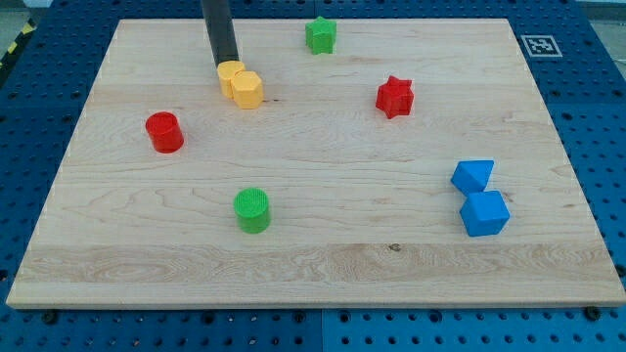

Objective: Move your arm closer to the red circle

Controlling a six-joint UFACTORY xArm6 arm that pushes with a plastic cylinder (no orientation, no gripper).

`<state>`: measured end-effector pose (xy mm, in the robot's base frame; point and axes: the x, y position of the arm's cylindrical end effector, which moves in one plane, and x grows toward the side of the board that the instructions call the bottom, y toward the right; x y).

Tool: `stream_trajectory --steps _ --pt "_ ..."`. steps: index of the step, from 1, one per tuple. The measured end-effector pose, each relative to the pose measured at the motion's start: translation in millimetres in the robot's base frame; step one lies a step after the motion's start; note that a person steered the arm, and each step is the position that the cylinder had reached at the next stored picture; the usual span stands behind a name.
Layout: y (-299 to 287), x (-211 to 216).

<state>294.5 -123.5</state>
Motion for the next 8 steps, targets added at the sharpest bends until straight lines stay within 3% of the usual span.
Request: stream_trajectory --steps 3,8 --pt "-63.6 0.0" --pt "-92.8 2.5"
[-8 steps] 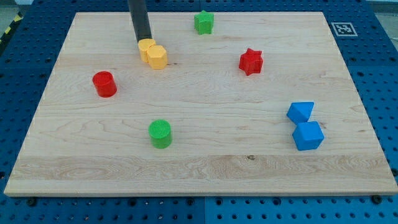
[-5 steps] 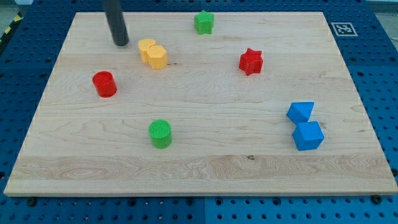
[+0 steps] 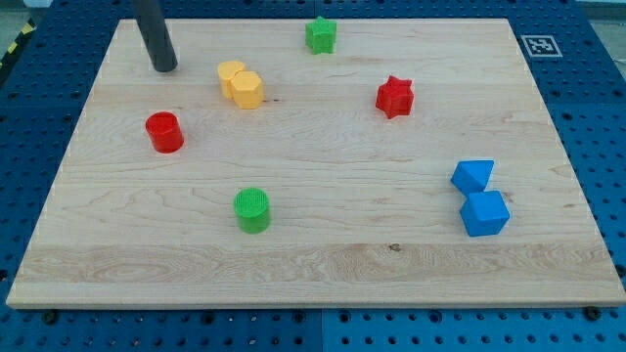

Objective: Move your arm closer to the red circle

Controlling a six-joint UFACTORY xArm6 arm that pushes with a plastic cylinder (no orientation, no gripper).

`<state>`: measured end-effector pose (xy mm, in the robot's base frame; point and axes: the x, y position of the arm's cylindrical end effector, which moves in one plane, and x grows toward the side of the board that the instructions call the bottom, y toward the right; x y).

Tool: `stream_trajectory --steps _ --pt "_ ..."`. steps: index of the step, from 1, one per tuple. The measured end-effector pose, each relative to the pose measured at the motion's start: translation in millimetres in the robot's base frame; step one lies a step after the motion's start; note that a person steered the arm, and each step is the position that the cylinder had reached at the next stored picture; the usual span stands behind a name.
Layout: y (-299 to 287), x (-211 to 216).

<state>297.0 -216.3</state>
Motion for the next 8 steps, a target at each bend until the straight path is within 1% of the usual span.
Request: stream_trajectory --steps 1,2,3,5,7,8 --pt "-36.4 7.9" --pt "-57.7 9.8" --pt "-52.8 38.6" --pt "-52.1 47.2" --pt "-57.6 95.8" --pt "-38.4 131.5"
